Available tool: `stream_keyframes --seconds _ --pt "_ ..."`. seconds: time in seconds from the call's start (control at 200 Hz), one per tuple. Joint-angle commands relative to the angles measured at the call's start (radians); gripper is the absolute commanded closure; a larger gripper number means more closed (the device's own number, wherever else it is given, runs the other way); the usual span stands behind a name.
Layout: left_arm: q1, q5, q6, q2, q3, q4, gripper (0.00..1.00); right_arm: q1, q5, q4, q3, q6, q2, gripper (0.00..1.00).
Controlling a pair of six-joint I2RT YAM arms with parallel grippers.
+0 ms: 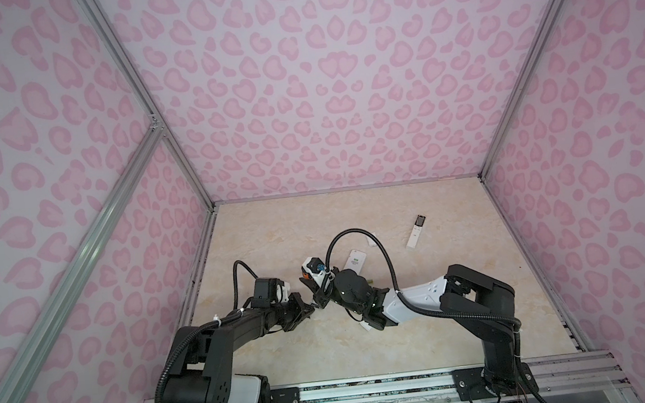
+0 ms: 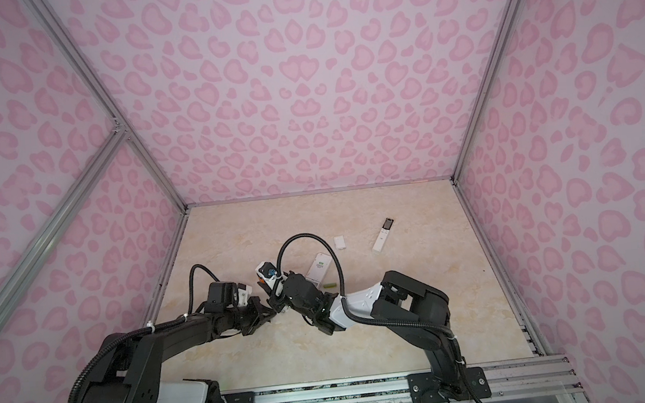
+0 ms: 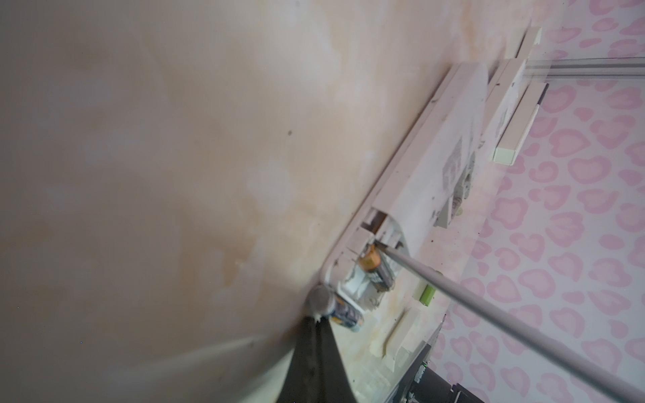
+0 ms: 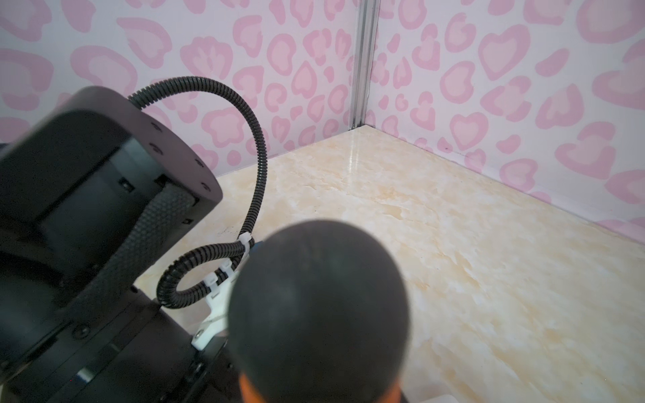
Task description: Unload the batteries from the remote control
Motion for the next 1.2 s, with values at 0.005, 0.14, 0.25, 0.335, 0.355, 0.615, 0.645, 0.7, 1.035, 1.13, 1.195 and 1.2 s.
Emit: stream_keyframes --seconds 0.005,0.14,0.25,0.335,0.355,0.615,0.645,0.7,1.035,1.13,1.195,1.2 --pt "0.000 -0.083 -0.009 0.016 0.006 -0.026 0.96 -0.004 -0.005 -0.092 -0.014 0.060 0.004 1.00" --pt "-0.001 -0.078 -0.012 0.023 0.013 -0.025 0.96 -0.034 -0.022 -0.085 -0.013 0.143 0.002 1.00" --pt "-0.001 -0.075 -0.011 0.022 0.018 -0.026 0.96 -0.056 -0.056 -0.066 -0.019 0.193 0.003 1.00" --pt "-0.001 -0.076 -0.010 0.022 0.020 -0.026 0.96 -0.072 -0.078 -0.047 -0.024 0.221 0.002 1.00" --pt "-0.001 -0.076 -0.009 0.021 0.020 -0.026 0.96 -0.073 -0.083 -0.040 -0.027 0.225 0.001 1.00" --pt "-0.001 -0.074 -0.008 0.022 0.013 -0.025 0.96 -0.074 -0.096 -0.078 -0.010 0.164 -0.012 1.00" --pt "-0.001 -0.074 -0.007 0.020 0.012 -0.025 0.96 -0.072 -0.093 -0.095 -0.005 0.150 -0.014 1.00" --pt "0.000 -0.076 -0.007 0.016 0.008 -0.026 0.96 -0.060 -0.078 -0.137 0.010 0.107 -0.018 1.00" --pt "0.000 -0.075 -0.008 0.023 0.007 -0.020 0.96 0.007 -0.049 -0.382 0.118 -0.155 0.013 1.00" --pt "0.000 -0.077 -0.007 0.023 0.010 -0.020 0.96 0.007 -0.072 -0.404 0.135 -0.172 0.024 1.00" --pt "-0.001 -0.075 -0.008 0.025 0.011 -0.020 0.96 0.007 -0.092 -0.401 0.139 -0.172 0.030 1.00" --pt "-0.001 -0.075 -0.008 0.026 0.013 -0.020 0.96 0.007 -0.093 -0.400 0.140 -0.173 0.029 1.00"
